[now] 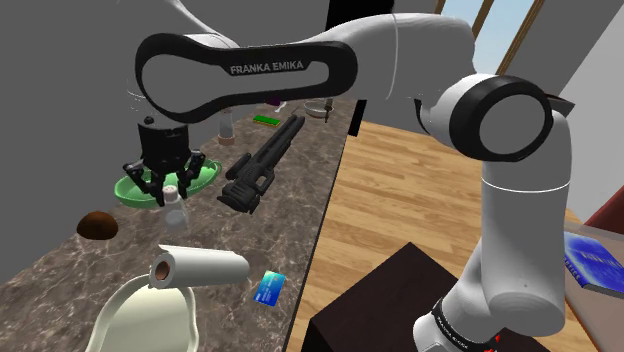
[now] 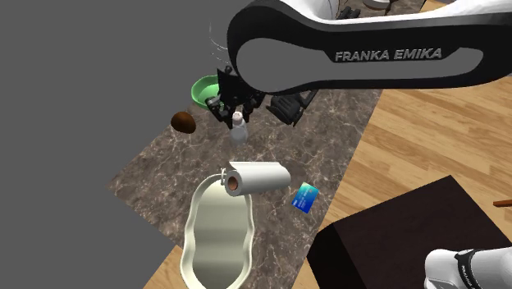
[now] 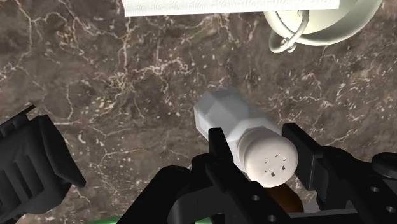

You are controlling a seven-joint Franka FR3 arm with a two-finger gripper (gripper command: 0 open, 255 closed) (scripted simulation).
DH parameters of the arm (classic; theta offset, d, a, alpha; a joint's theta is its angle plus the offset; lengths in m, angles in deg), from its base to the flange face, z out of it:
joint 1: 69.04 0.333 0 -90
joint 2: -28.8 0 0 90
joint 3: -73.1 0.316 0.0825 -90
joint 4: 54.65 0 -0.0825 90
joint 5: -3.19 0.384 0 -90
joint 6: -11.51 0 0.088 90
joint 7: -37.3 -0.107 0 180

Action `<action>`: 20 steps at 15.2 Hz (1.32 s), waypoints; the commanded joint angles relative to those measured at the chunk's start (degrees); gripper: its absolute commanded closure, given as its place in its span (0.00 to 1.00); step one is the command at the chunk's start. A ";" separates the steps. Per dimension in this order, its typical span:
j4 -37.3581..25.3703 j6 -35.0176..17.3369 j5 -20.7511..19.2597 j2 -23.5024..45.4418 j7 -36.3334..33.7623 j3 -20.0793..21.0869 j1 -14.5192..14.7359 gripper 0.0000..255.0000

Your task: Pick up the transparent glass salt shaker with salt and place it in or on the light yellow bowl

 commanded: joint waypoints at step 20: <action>-1.92 7.09 0.31 -5.62 -13.09 4.42 9.06 1.00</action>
